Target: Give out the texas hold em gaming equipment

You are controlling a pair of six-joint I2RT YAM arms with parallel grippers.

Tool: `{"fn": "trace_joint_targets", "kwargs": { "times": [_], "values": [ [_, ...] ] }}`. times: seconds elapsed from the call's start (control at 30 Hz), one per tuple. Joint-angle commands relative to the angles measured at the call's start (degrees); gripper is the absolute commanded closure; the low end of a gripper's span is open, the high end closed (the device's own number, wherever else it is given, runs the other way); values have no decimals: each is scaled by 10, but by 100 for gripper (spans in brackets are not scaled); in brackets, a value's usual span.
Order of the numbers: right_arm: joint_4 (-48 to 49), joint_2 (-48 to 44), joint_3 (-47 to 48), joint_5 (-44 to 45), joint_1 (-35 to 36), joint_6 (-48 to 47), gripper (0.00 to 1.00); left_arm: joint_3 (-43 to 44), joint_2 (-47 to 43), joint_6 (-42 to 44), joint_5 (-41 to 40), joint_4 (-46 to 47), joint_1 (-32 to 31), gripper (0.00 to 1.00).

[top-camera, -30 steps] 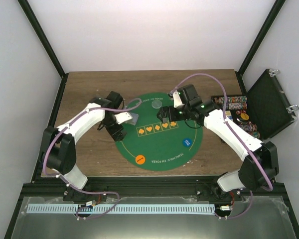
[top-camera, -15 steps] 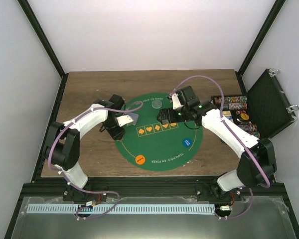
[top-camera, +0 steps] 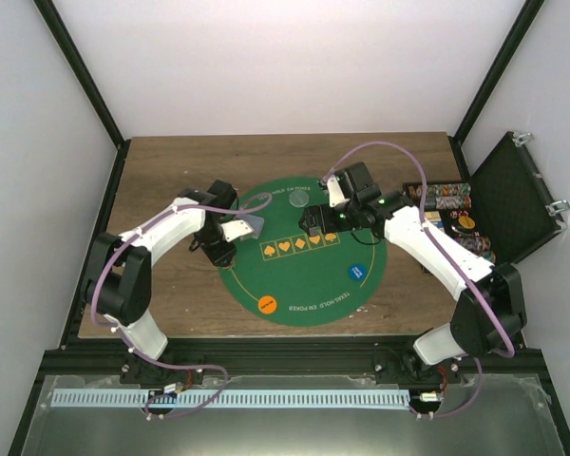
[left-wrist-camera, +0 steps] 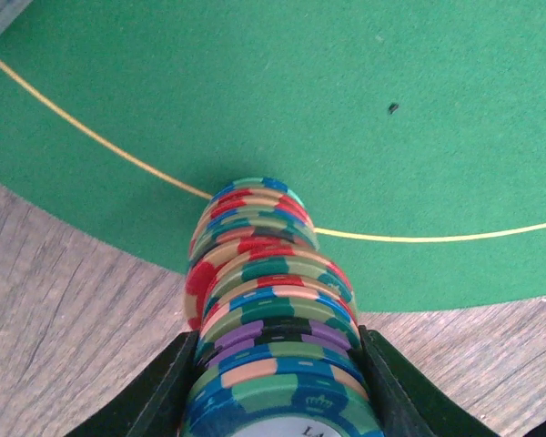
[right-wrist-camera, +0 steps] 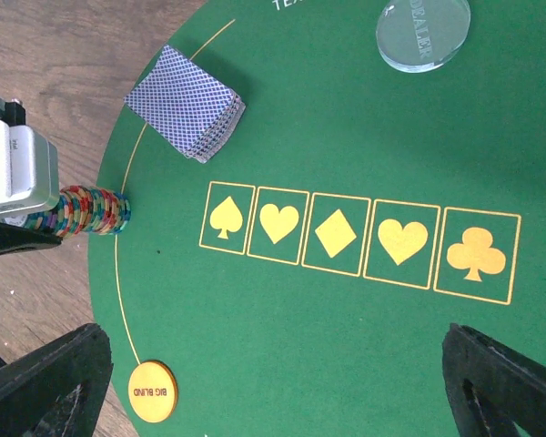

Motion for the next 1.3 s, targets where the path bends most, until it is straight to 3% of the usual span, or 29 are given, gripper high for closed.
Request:
{"fn": "trace_joint_targets", "kwargs": {
  "times": [0.0,0.5,0.87,1.27],
  "values": [
    [-10,-13,28,5,-1,-7,0,30,-19,-9,-29,-25,-1,100],
    [-23,-21,19,3,-67,-11,0,95,-42,-8,3,-95,-14,100],
    [0,-50,-17,-40,-217,-29,0,143,4,-9,25,-116,-142,100],
    [-4,-72,-19,-9,-235,-48,0,228,150,-20,28,-80,-291,100]
  ]
}}
